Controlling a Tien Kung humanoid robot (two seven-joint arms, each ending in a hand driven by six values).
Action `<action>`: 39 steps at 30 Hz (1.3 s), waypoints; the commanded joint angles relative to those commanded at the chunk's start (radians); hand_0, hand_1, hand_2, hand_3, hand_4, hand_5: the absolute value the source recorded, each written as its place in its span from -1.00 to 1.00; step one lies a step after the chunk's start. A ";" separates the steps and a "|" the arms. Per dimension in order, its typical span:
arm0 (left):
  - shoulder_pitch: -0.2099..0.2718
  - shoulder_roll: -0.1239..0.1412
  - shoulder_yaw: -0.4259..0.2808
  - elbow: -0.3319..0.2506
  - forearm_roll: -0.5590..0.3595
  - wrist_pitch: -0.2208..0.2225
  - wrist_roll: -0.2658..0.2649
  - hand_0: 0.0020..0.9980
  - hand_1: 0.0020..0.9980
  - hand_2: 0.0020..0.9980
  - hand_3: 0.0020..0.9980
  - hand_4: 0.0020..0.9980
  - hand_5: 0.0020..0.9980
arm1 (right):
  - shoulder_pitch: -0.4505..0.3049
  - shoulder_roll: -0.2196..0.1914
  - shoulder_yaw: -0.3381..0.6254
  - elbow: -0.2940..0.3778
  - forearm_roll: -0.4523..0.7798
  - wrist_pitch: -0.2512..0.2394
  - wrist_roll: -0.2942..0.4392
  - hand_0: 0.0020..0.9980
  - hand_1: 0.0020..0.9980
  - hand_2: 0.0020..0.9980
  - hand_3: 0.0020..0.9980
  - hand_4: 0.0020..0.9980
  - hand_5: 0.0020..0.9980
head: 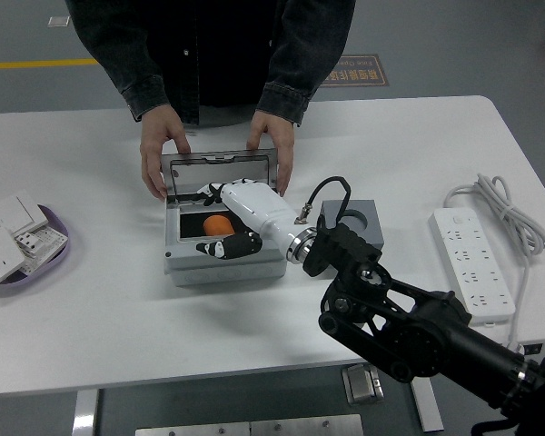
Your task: Pick up the cylinder from the cube,place it in the box,flap close box
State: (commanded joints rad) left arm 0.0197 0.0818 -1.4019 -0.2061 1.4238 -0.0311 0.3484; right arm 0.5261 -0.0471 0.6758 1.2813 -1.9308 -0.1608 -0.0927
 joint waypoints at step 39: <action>-0.006 0.007 0.011 0.006 0.001 -0.004 -0.008 0.20 0.17 0.12 0.19 0.32 -0.59 | 0.240 -0.137 -0.146 -0.161 0.364 -0.057 0.120 0.47 0.30 0.32 0.45 0.65 -0.38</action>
State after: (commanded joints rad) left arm 0.0136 0.0893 -1.3913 -0.2004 1.4247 -0.0350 0.3407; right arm 0.7666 -0.1845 0.5296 1.1201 -1.5667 -0.2180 0.0273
